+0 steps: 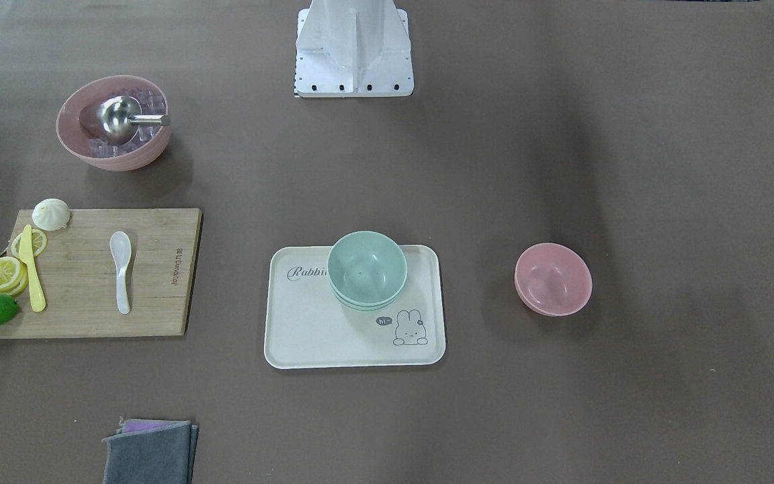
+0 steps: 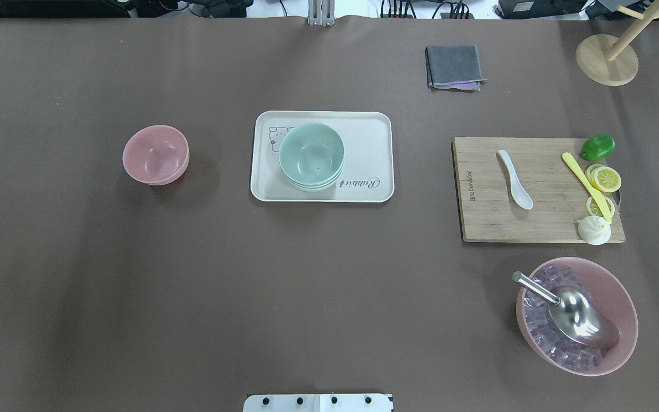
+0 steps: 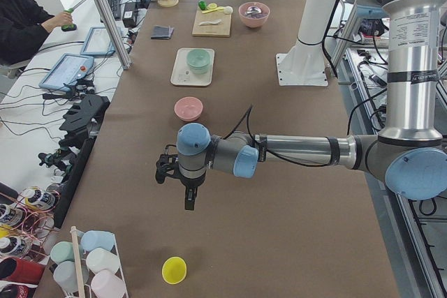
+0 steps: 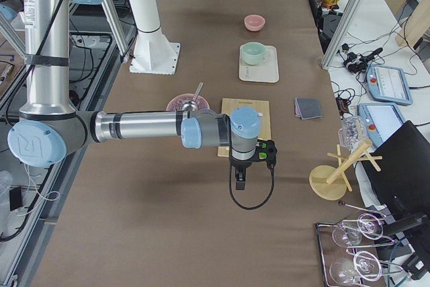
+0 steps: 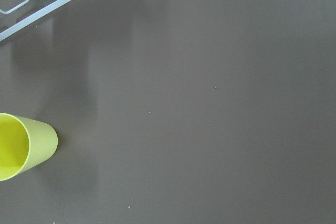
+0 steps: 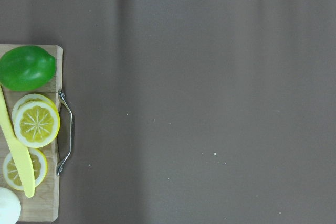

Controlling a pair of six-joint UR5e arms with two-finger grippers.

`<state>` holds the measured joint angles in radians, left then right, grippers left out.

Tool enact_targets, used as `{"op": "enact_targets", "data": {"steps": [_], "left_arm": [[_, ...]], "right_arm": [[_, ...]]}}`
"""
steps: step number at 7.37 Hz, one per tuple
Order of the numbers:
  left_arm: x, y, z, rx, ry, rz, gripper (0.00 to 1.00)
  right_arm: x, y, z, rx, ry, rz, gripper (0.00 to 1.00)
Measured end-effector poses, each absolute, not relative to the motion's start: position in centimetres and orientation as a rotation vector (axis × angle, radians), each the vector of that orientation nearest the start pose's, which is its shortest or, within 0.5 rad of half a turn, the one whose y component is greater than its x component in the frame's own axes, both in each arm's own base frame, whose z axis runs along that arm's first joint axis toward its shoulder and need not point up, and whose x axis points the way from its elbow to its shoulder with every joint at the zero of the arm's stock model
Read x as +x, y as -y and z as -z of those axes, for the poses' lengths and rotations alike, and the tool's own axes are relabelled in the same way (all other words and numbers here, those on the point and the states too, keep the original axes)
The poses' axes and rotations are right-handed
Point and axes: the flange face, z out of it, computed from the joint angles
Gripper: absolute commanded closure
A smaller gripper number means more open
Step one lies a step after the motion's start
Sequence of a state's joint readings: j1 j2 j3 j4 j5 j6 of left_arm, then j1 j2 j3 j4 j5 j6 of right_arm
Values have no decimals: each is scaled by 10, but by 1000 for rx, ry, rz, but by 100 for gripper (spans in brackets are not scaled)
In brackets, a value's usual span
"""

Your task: Stack pink bowl on green and place spoon

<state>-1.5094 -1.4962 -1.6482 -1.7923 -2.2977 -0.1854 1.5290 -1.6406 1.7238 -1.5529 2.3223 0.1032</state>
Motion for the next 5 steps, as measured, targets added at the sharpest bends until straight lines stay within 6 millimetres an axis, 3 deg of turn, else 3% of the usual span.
{"op": "enact_targets", "data": {"steps": [5], "left_arm": [[-38, 477, -634, 122, -749, 38, 1]], "right_arm": [[45, 469, -618, 35, 758, -31, 0]]}}
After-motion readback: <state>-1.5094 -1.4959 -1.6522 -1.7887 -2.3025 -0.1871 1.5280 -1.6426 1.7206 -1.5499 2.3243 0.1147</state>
